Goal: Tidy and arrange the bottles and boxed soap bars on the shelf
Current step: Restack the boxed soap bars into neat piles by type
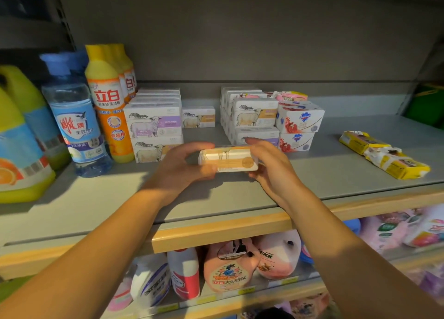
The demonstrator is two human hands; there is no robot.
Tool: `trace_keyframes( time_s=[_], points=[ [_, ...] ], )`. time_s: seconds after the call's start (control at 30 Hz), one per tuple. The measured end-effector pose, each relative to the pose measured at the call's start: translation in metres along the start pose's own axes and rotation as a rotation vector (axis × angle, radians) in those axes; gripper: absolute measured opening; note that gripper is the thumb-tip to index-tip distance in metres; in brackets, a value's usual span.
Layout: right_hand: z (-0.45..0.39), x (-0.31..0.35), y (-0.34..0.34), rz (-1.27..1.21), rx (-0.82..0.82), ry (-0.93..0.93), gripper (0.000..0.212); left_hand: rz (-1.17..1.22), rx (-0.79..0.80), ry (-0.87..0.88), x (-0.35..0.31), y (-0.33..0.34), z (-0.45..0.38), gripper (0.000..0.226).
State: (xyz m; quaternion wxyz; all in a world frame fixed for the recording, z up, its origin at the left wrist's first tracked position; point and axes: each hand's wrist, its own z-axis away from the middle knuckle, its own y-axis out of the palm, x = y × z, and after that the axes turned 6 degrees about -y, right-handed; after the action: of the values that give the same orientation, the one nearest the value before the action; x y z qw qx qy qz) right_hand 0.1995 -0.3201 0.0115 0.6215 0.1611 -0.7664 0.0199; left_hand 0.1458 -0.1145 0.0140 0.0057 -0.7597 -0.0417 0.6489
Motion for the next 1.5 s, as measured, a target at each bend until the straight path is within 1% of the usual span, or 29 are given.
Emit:
trace_keyframes(
  time_s=[0.07, 0.1, 0.13, 0.2, 0.27, 0.33, 0.4, 0.5, 0.6, 0.67, 0.73, 0.87, 0.97, 1.03, 1.1, 1.17, 1.27, 1.33, 1.4, 1.5],
  points=[
    [0.000, -0.002, 0.001, 0.062, 0.005, -0.034, 0.027, -0.026, -0.037, 0.006, -0.001, 0.002, -0.001, 0.030],
    [0.001, -0.002, 0.001, 0.103, 0.005, -0.060, 0.025, -0.079, -0.068, 0.007, -0.003, 0.002, -0.001, 0.028],
    [0.002, -0.004, 0.001, 0.135, 0.017, -0.090, 0.028, -0.157, -0.107, 0.013, -0.004, 0.001, -0.001, 0.033],
    [0.005, -0.006, 0.001, 0.159, 0.076, -0.134, 0.049, -0.273, -0.192, 0.027, -0.004, 0.000, -0.002, 0.044],
    [0.006, -0.007, 0.002, 0.189, 0.121, -0.164, 0.066, -0.322, -0.245, 0.052, -0.004, 0.000, -0.002, 0.047],
    [0.007, -0.007, 0.005, 0.265, 0.129, -0.192, 0.068, -0.354, -0.249, 0.079, -0.006, 0.002, 0.000, 0.043],
    [0.008, -0.006, 0.008, 0.321, 0.134, -0.229, 0.065, -0.382, -0.271, 0.157, -0.007, 0.005, 0.001, 0.029],
    [0.010, -0.006, 0.009, 0.402, 0.132, -0.293, 0.062, -0.471, -0.314, 0.305, -0.008, 0.006, 0.007, 0.037],
    [0.013, -0.005, 0.010, 0.401, 0.088, -0.345, 0.060, -0.629, -0.333, 0.502, -0.009, 0.008, 0.013, 0.036],
    [0.015, -0.003, 0.011, 0.400, 0.045, -0.382, 0.062, -0.739, -0.363, 0.553, -0.011, 0.006, 0.012, 0.044],
    [0.015, -0.003, 0.010, 0.413, 0.010, -0.426, 0.063, -0.799, -0.376, 0.546, -0.012, 0.006, 0.013, 0.050],
    [0.015, -0.005, 0.008, 0.434, -0.008, -0.457, 0.061, -0.799, -0.343, 0.491, -0.015, 0.007, 0.015, 0.052],
    [0.013, -0.007, 0.008, 0.462, 0.001, -0.428, 0.060, -0.896, -0.352, 0.444, -0.013, 0.008, 0.014, 0.048],
    [0.011, -0.008, 0.009, 0.498, 0.024, -0.396, 0.057, -0.932, -0.301, 0.434, -0.009, 0.011, 0.014, 0.051],
    [0.009, -0.010, 0.009, 0.531, 0.061, -0.355, 0.056, -0.977, -0.239, 0.467, -0.007, 0.017, 0.013, 0.052],
    [0.008, -0.011, 0.010, 0.588, 0.080, -0.314, 0.053, -1.052, -0.215, 0.476, -0.006, 0.021, 0.010, 0.051],
    [0.001, -0.009, 0.004, 0.780, 0.052, -0.356, 0.046, -1.132, -0.247, 0.390, -0.008, 0.023, 0.000, 0.047],
    [-0.007, -0.005, -0.005, 0.952, -0.021, -0.418, 0.042, -1.198, -0.276, 0.343, -0.011, 0.023, -0.010, 0.048],
    [-0.019, -0.001, -0.014, 1.130, -0.066, -0.471, 0.046, -1.277, -0.265, 0.351, -0.013, 0.024, -0.019, 0.047],
    [-0.042, 0.004, -0.022, 1.312, -0.039, -0.574, 0.053, -1.346, -0.268, 0.396, -0.012, 0.029, -0.031, 0.041]
  ],
)
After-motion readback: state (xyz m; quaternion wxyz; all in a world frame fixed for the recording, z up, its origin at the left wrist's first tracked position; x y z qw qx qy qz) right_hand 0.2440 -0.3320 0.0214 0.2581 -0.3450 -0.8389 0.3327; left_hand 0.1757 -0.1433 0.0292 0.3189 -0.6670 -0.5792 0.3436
